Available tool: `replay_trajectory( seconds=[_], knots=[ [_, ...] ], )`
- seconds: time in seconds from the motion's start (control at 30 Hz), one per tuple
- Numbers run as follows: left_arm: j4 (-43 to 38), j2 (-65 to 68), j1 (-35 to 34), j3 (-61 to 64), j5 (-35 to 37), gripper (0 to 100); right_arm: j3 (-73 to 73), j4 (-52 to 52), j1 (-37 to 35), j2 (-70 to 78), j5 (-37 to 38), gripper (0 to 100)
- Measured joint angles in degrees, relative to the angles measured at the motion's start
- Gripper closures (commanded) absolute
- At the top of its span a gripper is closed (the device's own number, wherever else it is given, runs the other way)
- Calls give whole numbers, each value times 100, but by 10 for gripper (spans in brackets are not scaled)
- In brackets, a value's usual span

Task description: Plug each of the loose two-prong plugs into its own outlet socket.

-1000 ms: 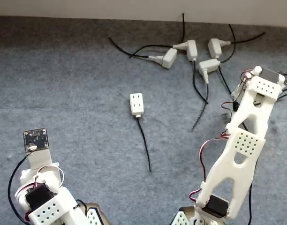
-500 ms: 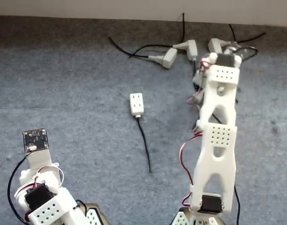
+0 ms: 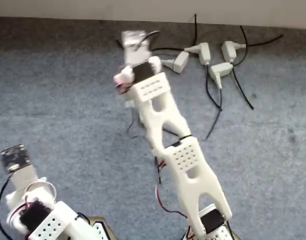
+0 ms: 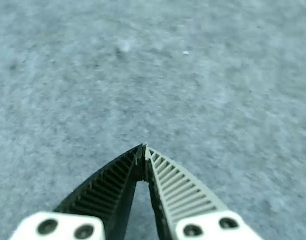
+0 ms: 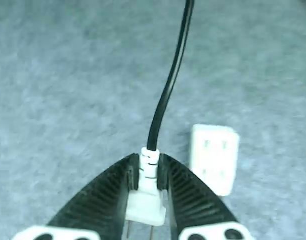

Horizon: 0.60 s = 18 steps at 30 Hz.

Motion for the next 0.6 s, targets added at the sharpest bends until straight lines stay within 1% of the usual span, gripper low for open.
replay_trajectory(
  seconds=[0.1, 0.2, 0.3, 0.33, 0.4, 0.5, 0.6],
  knots=[
    [-378, 0, -774, 0, 88, 989, 0, 0, -633, 369, 0, 954],
    [-949, 0, -1486, 0, 88, 989, 0, 0, -1116, 686, 0, 954],
    [-1363, 0, -1591, 44, -114, 989, 0, -44, -1512, 853, 0, 943],
    [-1433, 0, -1609, 132, -149, 989, 0, -70, -1626, 897, 0, 921],
    [-1582, 9, -1618, 185, -176, 989, 0, -105, -1776, 949, 0, 843],
    [-1626, 9, -1618, 185, -176, 989, 0, -149, -1802, 949, 0, 736],
    [-1600, 9, -1600, 185, -176, 989, -273, -141, -1697, 958, 0, 717]
  ],
)
